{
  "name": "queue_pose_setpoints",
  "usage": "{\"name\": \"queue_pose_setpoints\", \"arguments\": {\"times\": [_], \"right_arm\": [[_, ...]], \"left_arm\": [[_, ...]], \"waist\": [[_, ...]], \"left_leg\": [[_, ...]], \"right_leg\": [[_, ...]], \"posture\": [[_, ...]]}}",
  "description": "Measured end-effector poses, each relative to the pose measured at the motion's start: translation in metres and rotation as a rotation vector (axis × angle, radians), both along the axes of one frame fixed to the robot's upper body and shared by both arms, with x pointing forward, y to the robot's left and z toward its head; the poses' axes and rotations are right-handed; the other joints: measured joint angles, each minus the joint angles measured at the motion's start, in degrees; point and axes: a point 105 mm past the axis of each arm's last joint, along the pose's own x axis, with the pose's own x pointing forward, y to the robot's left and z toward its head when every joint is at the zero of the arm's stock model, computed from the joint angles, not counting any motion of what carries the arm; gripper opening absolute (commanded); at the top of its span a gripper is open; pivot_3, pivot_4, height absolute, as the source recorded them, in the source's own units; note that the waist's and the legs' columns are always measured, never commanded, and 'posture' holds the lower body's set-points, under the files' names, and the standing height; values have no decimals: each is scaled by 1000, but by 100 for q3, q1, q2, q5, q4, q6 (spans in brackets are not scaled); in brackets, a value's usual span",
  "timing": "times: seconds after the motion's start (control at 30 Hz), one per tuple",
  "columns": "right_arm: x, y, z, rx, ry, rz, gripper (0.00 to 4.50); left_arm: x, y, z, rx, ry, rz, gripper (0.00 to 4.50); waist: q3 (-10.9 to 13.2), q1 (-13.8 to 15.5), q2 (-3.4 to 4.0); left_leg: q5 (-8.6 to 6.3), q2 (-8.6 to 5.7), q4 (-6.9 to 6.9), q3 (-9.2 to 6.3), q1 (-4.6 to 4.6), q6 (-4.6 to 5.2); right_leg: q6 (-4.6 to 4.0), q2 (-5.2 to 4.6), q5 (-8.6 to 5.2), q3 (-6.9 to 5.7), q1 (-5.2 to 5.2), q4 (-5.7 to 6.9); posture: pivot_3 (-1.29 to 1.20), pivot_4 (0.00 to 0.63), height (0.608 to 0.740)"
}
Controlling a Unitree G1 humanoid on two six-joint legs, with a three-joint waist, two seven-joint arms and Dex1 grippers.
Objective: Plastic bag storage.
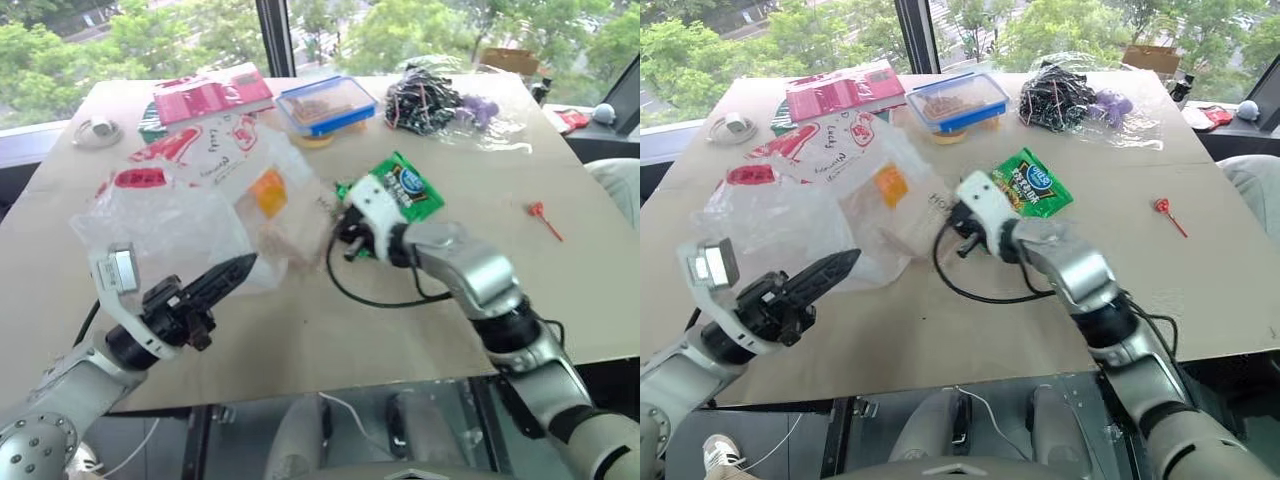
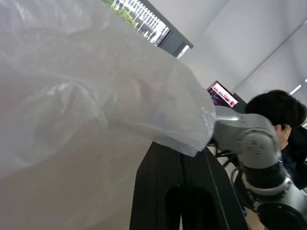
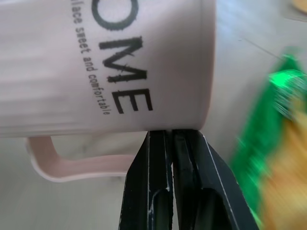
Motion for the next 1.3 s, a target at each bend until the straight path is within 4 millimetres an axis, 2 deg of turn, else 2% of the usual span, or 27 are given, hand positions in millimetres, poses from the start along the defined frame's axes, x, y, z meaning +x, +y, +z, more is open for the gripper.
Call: {"name": "queue_pose_setpoints", "arguments": {"times": [0.17,0.4,0.53,0.7,0.9,0.97,1.17,1.27,1.3], "right_arm": [[2,28,-2,-26,-12,74,85],[-14,71,10,-46,-54,220,85],[-9,91,8,-61,-40,230,85],[14,86,18,-5,-12,172,85],[23,83,38,85,-23,158,85],[24,83,35,83,-20,155,85],[34,80,11,76,-3,127,85],[45,75,5,92,-34,69,1000],[50,72,4,95,-67,39,1502]], "left_arm": [[-9,-6,-2,10,16,-8,0],[-11,-13,-5,40,7,8,0],[-12,-16,-11,52,22,16,0],[-15,-13,-20,53,49,46,0],[-17,-7,-29,66,73,85,0],[-16,-6,-29,66,72,89,0],[-10,-15,-23,44,37,67,0],[-9,-17,-24,31,39,72,0],[-9,-18,-24,25,41,75,0]], "waist": [[0,-14,0],[0,-74,1],[1,-89,2],[1,-78,2],[2,-92,4],[2,-95,4],[1,-94,3],[2,-103,4],[2,-103,4]], "left_leg": [[0,0,0,-4,2,-1],[0,0,-1,-3,3,-1],[0,1,-3,-3,3,-2],[-1,-1,-5,-4,-1,-2],[-1,1,-17,-4,-1,-3],[-1,1,-18,-3,-1,-3],[0,-1,-15,-1,0,-3],[0,0,-17,-1,1,-3],[0,1,-18,-1,0,-4]], "right_leg": [[-2,1,0,-4,0,3],[-2,3,1,-4,-1,4],[-3,3,1,-4,-3,4],[-4,-4,1,-5,-4,0],[-5,-1,1,-6,-12,0],[-4,-2,1,-5,-12,0],[-5,-3,2,-2,-9,1],[-5,-2,2,-1,-11,1],[-5,-2,2,0,-12,2]], "posture": [[0,150,740],[0,150,740],[0,150,740],[0,150,740],[0,150,740],[0,150,740],[0,150,740],[0,150,740],[0,150,740]]}}
